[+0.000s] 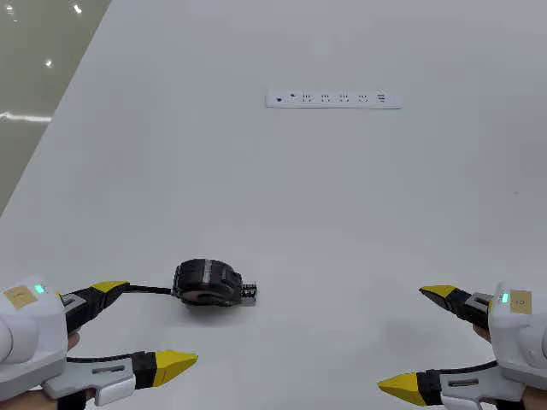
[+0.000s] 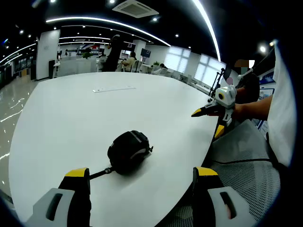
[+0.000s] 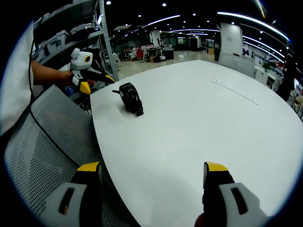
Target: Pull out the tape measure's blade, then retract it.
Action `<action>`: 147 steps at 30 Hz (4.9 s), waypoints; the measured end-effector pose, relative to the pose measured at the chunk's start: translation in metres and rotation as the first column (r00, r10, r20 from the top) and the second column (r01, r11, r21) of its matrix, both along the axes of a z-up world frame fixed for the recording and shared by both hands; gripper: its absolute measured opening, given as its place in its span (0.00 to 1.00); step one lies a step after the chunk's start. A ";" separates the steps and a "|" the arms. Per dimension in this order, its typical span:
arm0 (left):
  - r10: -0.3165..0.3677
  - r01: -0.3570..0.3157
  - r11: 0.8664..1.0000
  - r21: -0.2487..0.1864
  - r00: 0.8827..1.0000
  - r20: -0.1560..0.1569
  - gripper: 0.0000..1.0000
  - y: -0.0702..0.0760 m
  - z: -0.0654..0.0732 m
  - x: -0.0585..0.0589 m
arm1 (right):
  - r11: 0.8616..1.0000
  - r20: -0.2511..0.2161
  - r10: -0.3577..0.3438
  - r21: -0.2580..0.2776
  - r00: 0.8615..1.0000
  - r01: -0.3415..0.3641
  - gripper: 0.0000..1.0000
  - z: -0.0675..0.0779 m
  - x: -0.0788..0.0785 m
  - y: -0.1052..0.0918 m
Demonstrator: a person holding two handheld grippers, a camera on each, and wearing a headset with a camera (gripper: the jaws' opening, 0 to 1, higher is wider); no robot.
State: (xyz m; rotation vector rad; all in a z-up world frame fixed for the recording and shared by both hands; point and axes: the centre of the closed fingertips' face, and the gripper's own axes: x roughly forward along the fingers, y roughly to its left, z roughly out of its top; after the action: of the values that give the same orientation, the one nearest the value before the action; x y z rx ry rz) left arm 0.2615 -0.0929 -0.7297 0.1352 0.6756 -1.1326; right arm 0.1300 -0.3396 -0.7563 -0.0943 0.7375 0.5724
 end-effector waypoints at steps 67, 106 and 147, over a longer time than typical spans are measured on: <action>-0.130 0.127 0.988 0.087 0.991 0.027 0.82 -0.007 -0.016 0.011 | 0.999 -0.012 0.040 0.005 0.999 -0.040 0.86 -0.012 0.006 0.008; -0.299 0.290 0.947 0.137 0.953 0.050 0.69 -0.030 -0.040 0.030 | 0.993 -0.012 0.110 0.049 0.994 -0.109 0.81 -0.037 0.049 0.033; -0.463 0.443 0.877 0.186 0.883 0.079 0.33 -0.055 -0.054 0.040 | 0.983 -0.007 0.173 0.067 0.985 -0.172 0.79 -0.040 0.073 0.046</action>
State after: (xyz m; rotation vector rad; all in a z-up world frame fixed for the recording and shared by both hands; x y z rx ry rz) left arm 0.3016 -0.1474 -0.7839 0.5224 0.6440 -1.5060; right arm 0.2028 -0.2936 -0.7967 -0.0934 0.7260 0.7630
